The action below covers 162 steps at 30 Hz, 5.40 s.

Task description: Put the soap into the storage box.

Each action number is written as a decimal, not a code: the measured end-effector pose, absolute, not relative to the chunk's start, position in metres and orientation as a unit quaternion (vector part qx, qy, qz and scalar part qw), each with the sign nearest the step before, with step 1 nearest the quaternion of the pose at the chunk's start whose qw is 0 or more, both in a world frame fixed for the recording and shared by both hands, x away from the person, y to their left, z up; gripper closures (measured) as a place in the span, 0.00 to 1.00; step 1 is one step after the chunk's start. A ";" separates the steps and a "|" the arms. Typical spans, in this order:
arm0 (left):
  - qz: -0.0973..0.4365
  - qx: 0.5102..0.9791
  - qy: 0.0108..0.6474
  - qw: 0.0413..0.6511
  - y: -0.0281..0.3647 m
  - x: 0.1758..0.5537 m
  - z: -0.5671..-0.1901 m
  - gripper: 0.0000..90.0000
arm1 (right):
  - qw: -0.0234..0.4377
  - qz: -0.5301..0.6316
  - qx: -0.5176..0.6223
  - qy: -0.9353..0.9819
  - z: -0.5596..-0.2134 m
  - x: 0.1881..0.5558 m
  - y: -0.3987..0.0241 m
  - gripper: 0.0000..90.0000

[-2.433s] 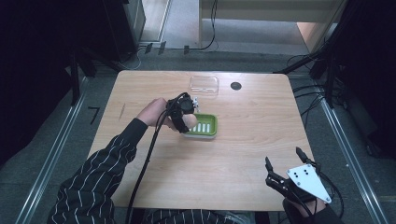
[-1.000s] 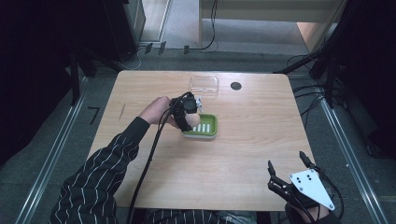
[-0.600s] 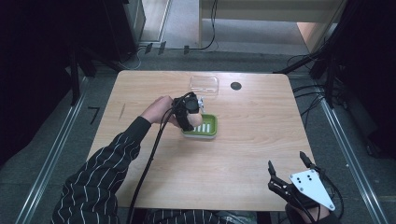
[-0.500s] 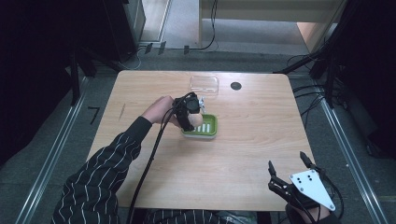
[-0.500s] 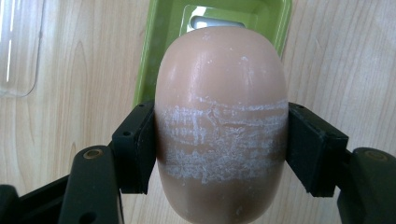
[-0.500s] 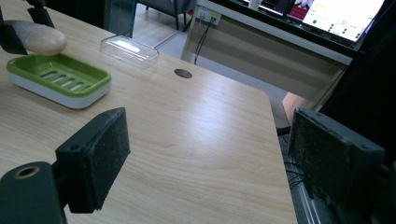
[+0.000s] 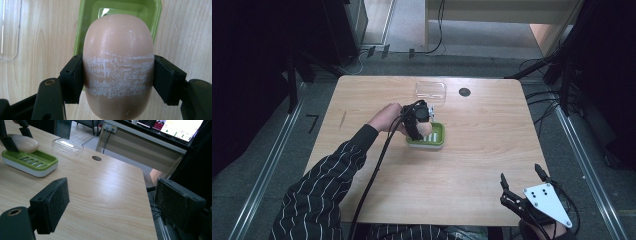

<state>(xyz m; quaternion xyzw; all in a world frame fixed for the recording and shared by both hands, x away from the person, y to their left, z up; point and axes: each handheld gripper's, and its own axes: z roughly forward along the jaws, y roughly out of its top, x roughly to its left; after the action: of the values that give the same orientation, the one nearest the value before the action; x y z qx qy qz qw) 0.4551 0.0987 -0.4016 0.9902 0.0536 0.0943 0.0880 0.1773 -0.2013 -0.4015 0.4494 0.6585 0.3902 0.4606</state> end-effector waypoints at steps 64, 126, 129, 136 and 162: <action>0.074 0.988 0.107 0.084 0.079 0.472 -0.437 0.37 | 0.464 0.385 0.461 0.652 -0.402 0.170 -0.206 0.15; 0.068 0.971 0.228 0.039 0.123 0.415 -0.404 0.00 | 0.464 0.391 0.453 0.652 -0.401 0.174 -0.203 0.15; 0.067 0.969 0.235 0.036 0.130 0.406 -0.405 0.00 | 0.464 0.392 0.453 0.652 -0.401 0.174 -0.203 0.15; 0.072 0.963 0.256 0.039 0.145 0.387 -0.409 0.00 | 0.465 0.394 0.452 0.651 -0.401 0.174 -0.203 0.15; 0.090 0.958 0.271 0.034 0.196 0.317 -0.438 0.00 | 0.466 0.397 0.452 0.648 -0.401 0.174 -0.203 0.15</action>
<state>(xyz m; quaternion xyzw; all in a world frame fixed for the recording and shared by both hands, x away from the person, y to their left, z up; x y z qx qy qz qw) 0.3169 0.1959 -0.4377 0.9578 0.2710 0.0899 0.0340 0.1740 -0.2030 -0.4013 0.4519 0.6485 0.3974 0.4662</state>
